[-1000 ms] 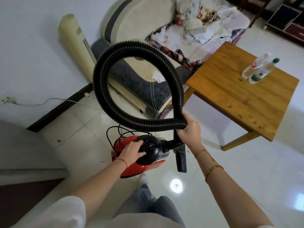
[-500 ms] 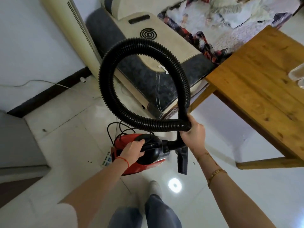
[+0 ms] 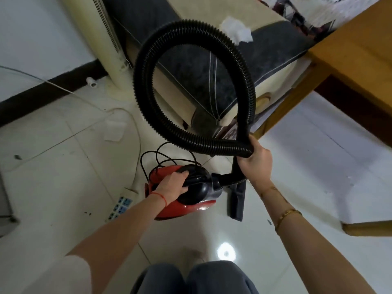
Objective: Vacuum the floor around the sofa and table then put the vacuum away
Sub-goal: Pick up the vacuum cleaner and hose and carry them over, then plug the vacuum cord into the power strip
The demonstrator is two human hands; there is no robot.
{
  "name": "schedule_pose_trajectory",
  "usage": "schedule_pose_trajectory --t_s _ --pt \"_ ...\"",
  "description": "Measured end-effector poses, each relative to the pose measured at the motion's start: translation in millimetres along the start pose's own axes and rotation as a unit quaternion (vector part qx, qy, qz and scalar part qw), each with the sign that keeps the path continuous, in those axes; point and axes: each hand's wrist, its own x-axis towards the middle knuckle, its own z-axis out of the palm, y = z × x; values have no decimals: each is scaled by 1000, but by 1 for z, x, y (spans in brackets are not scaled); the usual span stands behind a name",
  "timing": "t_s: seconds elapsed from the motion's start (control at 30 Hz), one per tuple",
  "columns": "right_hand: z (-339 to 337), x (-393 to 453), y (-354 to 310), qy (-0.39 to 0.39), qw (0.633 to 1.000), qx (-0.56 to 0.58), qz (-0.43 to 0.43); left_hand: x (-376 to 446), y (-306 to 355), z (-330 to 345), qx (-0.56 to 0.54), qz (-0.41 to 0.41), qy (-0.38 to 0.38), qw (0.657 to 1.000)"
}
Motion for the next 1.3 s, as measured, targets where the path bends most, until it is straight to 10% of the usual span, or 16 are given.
schedule_pose_trajectory --t_s 0.67,1.3 --pt "88 4 39 129 990 -5 -52 44 -49 83 -51 65 124 989" --pt "108 9 53 76 995 -46 -43 25 -78 76 -199 5 240 950"
